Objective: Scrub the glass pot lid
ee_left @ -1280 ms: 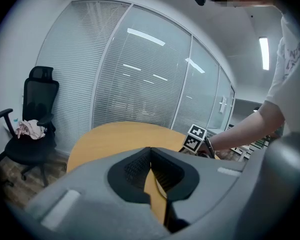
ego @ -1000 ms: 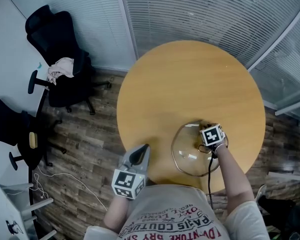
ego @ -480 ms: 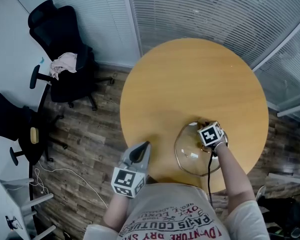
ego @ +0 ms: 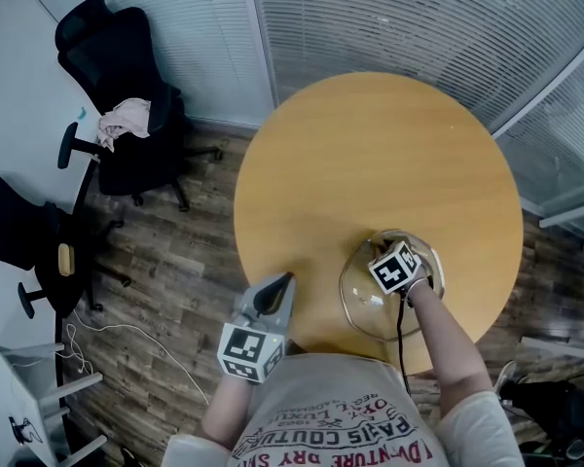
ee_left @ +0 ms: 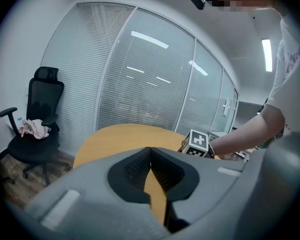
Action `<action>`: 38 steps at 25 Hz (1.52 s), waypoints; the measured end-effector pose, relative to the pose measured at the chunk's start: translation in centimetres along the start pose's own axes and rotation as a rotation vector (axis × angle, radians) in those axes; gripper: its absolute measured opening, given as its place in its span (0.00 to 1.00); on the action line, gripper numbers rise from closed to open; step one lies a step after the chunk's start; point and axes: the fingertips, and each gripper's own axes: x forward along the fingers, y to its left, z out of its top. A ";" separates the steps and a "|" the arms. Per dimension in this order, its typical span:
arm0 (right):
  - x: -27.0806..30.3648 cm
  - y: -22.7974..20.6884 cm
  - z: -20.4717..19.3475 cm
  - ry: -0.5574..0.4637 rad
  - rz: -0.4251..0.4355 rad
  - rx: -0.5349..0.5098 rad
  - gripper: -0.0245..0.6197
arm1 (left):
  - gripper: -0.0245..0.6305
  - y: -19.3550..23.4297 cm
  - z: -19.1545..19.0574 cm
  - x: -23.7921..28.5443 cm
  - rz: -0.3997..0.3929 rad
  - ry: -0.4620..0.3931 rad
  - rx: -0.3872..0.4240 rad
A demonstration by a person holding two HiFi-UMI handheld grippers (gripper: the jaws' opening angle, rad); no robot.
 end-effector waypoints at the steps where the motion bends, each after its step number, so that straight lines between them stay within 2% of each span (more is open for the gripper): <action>1: 0.0 0.4 0.1 -0.002 0.005 -0.010 0.14 | 0.05 -0.1 0.0 0.0 0.000 0.001 0.001; 14: -0.5 6.0 1.1 0.006 0.063 -0.202 0.14 | 0.05 -0.2 -0.7 -1.3 0.019 0.001 -0.002; 24: -1.6 9.1 0.3 0.010 0.096 -0.284 0.14 | 0.05 -1.0 -1.6 -3.5 0.041 -0.003 -0.010; 38: -3.4 14.4 -1.6 -0.008 0.202 -0.421 0.14 | 0.05 -1.8 -4.8 -7.3 0.099 0.003 -0.064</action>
